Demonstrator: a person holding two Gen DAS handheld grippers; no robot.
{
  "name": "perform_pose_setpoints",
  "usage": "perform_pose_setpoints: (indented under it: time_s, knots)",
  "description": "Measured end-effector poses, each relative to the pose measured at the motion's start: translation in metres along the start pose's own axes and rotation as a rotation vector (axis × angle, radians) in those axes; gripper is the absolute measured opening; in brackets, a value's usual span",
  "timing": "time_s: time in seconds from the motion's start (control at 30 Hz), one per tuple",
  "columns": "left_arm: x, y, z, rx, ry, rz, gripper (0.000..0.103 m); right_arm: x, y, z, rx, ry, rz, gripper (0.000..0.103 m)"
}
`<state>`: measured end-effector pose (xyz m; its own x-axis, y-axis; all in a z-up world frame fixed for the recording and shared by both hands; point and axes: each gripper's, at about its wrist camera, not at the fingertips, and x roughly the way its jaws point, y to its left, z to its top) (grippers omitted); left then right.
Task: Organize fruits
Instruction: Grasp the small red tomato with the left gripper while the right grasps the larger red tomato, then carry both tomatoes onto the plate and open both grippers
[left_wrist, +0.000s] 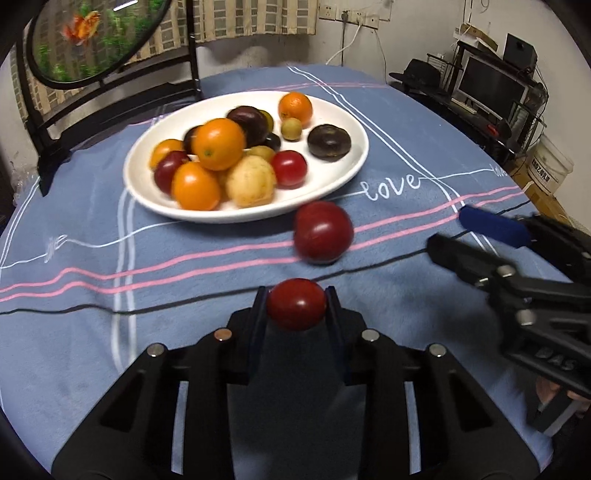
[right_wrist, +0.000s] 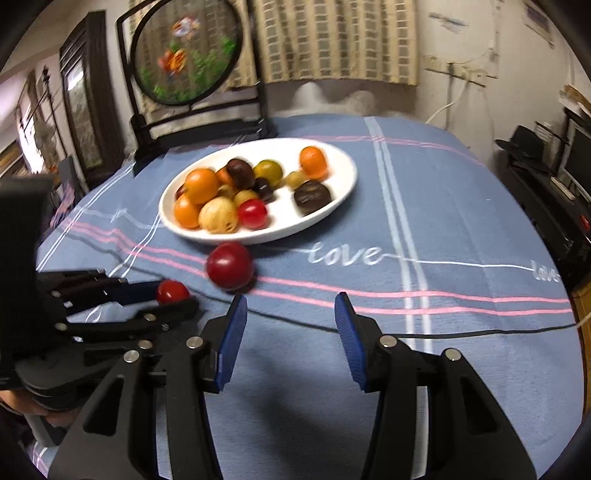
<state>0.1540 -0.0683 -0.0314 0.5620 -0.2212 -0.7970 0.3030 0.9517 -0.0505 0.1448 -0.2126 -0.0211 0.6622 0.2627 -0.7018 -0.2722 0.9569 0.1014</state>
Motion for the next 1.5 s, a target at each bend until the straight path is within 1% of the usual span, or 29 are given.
perform_pose_setpoints:
  time_s: [0.13, 0.33, 0.4, 0.43, 0.5, 0.53, 0.57, 0.7, 0.77, 0.83, 0.93, 1.17, 1.33, 1.5]
  knots:
    - [-0.015, 0.012, -0.004, -0.011, -0.024, 0.007, 0.031, 0.016, 0.021, 0.009, -0.048, 0.041, 0.023, 0.052]
    - [-0.025, 0.031, -0.008, -0.034, -0.029, 0.023, 0.031, 0.046, 0.047, 0.023, -0.109, 0.096, 0.035, 0.052]
    - [-0.025, 0.035, -0.009, -0.040, -0.027, 0.032, 0.031, 0.056, 0.050, 0.027, -0.107, 0.111, 0.032, 0.052]
    - [-0.025, 0.037, -0.010, -0.042, -0.027, 0.034, 0.031, 0.061, 0.052, 0.029, -0.107, 0.118, 0.031, 0.053]
    - [-0.026, 0.040, -0.010, -0.049, -0.030, 0.038, 0.031, 0.067, 0.052, 0.031, -0.114, 0.128, -0.005, 0.053]
    - [-0.026, 0.042, -0.010, -0.054, -0.031, 0.039, 0.031, 0.069, 0.052, 0.031, -0.116, 0.130, -0.014, 0.049]
    - [-0.026, 0.043, -0.011, -0.060, -0.032, 0.039, 0.031, 0.071, 0.051, 0.032, -0.119, 0.129, -0.035, 0.042]
    - [-0.028, 0.045, -0.011, -0.065, -0.030, 0.041, 0.031, 0.068, 0.046, 0.030, -0.102, 0.120, -0.042, 0.041]
    - [-0.030, 0.044, -0.012, -0.063, -0.035, 0.044, 0.031, 0.062, 0.043, 0.028, -0.083, 0.116, -0.028, 0.041]
    - [-0.033, 0.042, -0.011, -0.062, -0.037, 0.041, 0.031, 0.052, 0.039, 0.026, -0.059, 0.106, 0.001, 0.041]
    - [-0.036, 0.040, -0.010, -0.060, -0.037, 0.038, 0.031, 0.035, 0.035, 0.024, -0.041, 0.080, 0.016, 0.042]
    - [-0.051, 0.030, -0.006, -0.048, -0.067, 0.039, 0.031, -0.010, 0.026, 0.020, -0.026, -0.007, 0.037, 0.042]
    - [-0.060, 0.029, 0.006, -0.050, -0.091, 0.034, 0.031, -0.036, 0.017, 0.026, -0.017, -0.085, 0.015, 0.042]
    - [-0.068, 0.037, 0.036, -0.055, -0.152, 0.048, 0.031, -0.046, 0.016, 0.043, -0.037, -0.186, -0.040, 0.042]
